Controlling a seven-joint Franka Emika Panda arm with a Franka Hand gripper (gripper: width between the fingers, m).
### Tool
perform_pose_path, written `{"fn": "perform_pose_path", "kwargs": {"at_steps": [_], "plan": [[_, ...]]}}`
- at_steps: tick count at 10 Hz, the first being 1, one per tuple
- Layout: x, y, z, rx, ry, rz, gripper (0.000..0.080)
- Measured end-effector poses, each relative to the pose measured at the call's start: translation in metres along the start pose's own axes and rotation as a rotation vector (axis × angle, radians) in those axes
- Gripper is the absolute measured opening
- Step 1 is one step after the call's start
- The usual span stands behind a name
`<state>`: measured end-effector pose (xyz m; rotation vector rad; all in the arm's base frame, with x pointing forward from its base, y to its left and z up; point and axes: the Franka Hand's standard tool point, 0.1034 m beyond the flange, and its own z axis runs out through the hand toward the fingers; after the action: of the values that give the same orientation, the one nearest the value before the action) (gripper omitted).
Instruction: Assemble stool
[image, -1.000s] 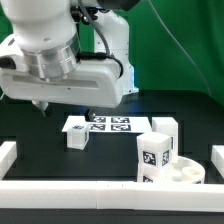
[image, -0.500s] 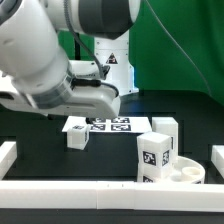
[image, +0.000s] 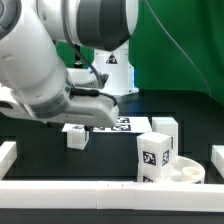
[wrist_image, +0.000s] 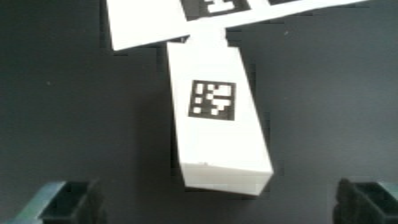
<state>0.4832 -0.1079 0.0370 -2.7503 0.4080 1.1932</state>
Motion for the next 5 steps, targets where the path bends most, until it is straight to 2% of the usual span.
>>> {"fn": "perform_pose_path", "kwargs": {"at_steps": [2, 3, 5], "plan": [[0.001, -0.004, 0.028, -0.014, 0.015, 0.003, 0.0649], [0.0, -0.003, 0.034, -0.014, 0.01, 0.01, 0.0649], [0.0, -0.002, 0.033, -0.013, 0.011, 0.011, 0.0649]]}}
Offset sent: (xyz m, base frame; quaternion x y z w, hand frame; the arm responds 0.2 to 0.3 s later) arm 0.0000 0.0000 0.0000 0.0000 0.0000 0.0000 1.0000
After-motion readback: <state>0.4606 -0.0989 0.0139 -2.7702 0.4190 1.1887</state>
